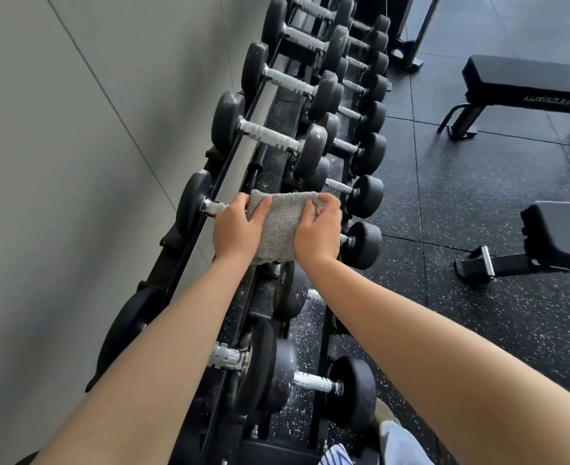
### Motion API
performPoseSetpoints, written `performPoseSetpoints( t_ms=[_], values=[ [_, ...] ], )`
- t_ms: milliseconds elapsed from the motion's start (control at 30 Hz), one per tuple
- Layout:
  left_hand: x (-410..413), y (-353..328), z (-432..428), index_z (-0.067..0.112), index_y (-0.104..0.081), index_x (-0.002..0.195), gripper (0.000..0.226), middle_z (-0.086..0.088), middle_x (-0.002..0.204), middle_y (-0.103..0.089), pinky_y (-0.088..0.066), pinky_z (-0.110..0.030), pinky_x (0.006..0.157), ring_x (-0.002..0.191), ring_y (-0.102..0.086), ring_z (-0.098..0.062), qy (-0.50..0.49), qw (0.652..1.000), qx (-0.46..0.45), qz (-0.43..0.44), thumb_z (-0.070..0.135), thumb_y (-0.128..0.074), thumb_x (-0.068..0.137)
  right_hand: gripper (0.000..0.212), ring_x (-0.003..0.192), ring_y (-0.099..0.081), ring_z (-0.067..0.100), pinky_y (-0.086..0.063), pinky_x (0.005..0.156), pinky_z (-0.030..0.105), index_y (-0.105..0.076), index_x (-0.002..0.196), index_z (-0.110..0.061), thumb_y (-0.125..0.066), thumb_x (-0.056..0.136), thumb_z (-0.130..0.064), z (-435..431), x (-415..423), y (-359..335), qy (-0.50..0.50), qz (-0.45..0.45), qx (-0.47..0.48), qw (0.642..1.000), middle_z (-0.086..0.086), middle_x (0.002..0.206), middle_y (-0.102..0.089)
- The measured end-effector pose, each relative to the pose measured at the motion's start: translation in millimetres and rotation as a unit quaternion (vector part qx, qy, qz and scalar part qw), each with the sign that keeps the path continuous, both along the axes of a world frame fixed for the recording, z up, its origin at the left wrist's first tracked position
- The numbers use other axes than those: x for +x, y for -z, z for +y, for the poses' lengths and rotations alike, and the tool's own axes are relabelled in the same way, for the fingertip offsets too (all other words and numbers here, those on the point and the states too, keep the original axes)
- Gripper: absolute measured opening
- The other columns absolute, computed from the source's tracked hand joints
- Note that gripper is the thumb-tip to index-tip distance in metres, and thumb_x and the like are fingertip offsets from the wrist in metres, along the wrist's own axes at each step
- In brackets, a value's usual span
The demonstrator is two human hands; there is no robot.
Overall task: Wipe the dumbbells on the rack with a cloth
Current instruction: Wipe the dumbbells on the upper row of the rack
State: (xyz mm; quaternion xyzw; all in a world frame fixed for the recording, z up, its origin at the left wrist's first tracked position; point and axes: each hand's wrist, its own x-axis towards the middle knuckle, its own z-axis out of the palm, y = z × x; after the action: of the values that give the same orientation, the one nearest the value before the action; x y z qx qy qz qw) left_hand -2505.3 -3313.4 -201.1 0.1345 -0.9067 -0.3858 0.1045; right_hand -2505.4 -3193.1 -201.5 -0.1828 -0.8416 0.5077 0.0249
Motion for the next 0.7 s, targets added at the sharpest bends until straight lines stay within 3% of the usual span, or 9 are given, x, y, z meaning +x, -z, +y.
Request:
performPoseSetpoints(
  t_ms=[33,100,167,267,400,467,567,700],
  values=[
    [-1,1,0,0.008,-0.058,0.105,0.044,0.005,0.075,-0.047,-0.032,-0.026,0.054,0.073,-0.049,-0.017,-0.003,1.0,-0.002,-0.005,0.05,-0.05,0.094,0.03,0.116,-0.046,0.017,-0.036,0.1,0.037,-0.045,0.134,-0.025,-0.04,0.105,-0.032,-3,0,-1,0.018,0.023,0.022,0.999,-0.001,0.129,-0.047],
    [-3,6,0,0.008,-0.057,0.101,0.045,-0.002,0.079,-0.056,-0.03,-0.024,0.05,0.073,-0.052,-0.019,0.002,1.0,-0.007,-0.008,0.052,-0.05,0.093,0.034,0.128,-0.036,0.018,-0.025,0.105,0.032,-0.046,0.139,-0.025,-0.04,0.105,-0.029,-9,0,-1,-0.003,0.069,0.062,0.996,0.0,0.139,-0.041],
    [-4,9,-1,0.008,-0.057,0.095,0.044,-0.003,0.077,-0.058,-0.031,-0.026,0.049,0.068,-0.053,-0.02,0.009,1.0,-0.013,-0.009,0.051,-0.049,0.094,0.036,0.135,-0.032,0.021,-0.024,0.109,0.032,-0.049,0.138,-0.024,-0.037,0.106,-0.032,-16,2,5,-0.069,0.078,0.074,0.992,0.002,0.146,-0.039],
    [-6,10,-5,0.01,-0.059,0.096,0.044,-0.002,0.077,-0.059,-0.035,-0.029,0.056,0.072,-0.055,-0.022,0.021,0.999,-0.036,-0.013,0.052,-0.045,0.095,0.046,0.143,-0.025,0.021,-0.024,0.116,0.039,-0.038,0.148,-0.02,-0.034,0.106,-0.038,-21,5,14,-0.112,0.048,0.077,0.99,0.002,0.156,-0.029],
    [-6,10,-22,0.013,-0.059,0.122,0.05,-0.005,0.089,-0.066,-0.05,-0.033,0.066,0.086,-0.062,-0.024,0.057,0.997,-0.06,0.006,0.053,-0.041,0.097,0.049,0.146,-0.023,0.021,-0.024,0.117,0.041,-0.032,0.151,-0.017,-0.031,0.106,-0.038,-18,2,14,-0.137,0.043,0.088,0.986,0.002,0.159,-0.026],
    [0,10,-34,0.009,-0.054,0.13,0.051,-0.01,0.102,-0.067,-0.049,-0.032,0.073,0.095,-0.062,-0.024,0.067,0.995,-0.074,0.029,0.047,-0.041,0.099,0.05,0.147,-0.023,0.021,-0.025,0.117,0.042,-0.032,0.151,-0.017,-0.03,0.106,-0.039,-17,3,15,-0.147,0.05,0.094,0.983,0.003,0.159,-0.027],
    [15,10,-56,0.009,-0.055,0.131,0.045,-0.014,0.118,-0.061,-0.043,-0.029,0.076,0.103,-0.059,-0.026,0.073,0.99,-0.102,0.062,0.039,-0.044,0.1,0.05,0.147,-0.024,0.02,-0.027,0.117,0.042,-0.032,0.15,-0.016,-0.031,0.106,-0.039,-17,3,17,-0.141,0.057,0.095,0.984,0.002,0.158,-0.028],
    [31,7,-64,0.006,-0.061,0.124,0.036,-0.014,0.106,-0.057,-0.045,-0.031,0.072,0.096,-0.057,-0.027,0.128,0.967,-0.167,0.144,0.028,-0.052,0.098,0.05,0.143,-0.031,0.019,-0.029,0.111,0.037,-0.033,0.15,-0.017,-0.035,0.105,-0.04,-17,5,18,-0.136,0.071,0.109,0.982,0.001,0.157,-0.031]
  ],
)
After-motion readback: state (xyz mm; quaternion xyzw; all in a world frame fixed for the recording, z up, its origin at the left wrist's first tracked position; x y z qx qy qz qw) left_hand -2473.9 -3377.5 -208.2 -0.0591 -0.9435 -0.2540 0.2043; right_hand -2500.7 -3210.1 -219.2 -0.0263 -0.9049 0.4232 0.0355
